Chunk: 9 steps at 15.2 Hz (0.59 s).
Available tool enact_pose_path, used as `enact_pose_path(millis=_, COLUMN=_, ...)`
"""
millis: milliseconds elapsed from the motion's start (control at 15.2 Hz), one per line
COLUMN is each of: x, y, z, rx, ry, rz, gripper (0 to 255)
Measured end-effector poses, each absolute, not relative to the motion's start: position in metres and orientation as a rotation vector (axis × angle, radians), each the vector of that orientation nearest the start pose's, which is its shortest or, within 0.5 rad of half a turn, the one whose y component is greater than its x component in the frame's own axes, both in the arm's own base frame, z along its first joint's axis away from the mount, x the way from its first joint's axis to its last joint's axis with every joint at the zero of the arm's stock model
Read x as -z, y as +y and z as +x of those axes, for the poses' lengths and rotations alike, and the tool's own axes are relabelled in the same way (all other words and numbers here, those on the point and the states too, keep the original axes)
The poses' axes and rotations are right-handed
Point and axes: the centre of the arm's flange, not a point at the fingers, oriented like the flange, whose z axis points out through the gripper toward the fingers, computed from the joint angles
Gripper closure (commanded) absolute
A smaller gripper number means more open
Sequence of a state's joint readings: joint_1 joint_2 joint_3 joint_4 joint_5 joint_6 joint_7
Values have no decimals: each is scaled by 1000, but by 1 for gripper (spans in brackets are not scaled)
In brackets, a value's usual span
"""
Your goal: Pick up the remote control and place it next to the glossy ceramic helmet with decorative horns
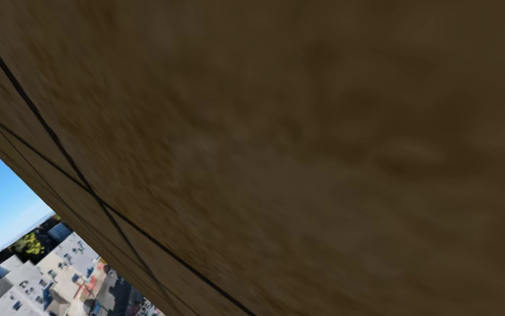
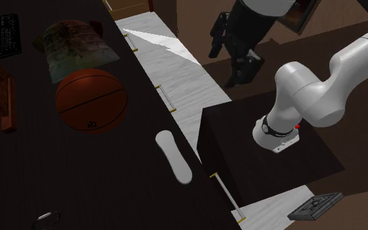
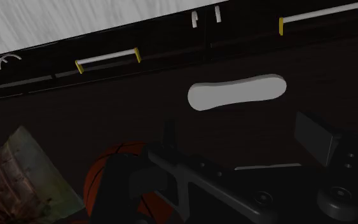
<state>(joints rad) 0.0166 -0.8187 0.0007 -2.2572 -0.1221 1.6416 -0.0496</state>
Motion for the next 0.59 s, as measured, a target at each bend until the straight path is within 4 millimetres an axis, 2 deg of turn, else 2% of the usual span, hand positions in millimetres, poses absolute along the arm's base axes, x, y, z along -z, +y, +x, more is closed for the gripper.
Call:
enact_pose_path(millis=132, x=-650, y=-4, z=306, rx=322, ry=-65, rz=-3250, gripper=0)
enact_pose_path(millis=264, x=-634, y=5, z=316, rx=301, ry=72, rz=-3246, gripper=0)
enact_pose_path(millis=594, x=-578, y=25, z=351, rx=239, ry=496, rz=-3195, gripper=0)
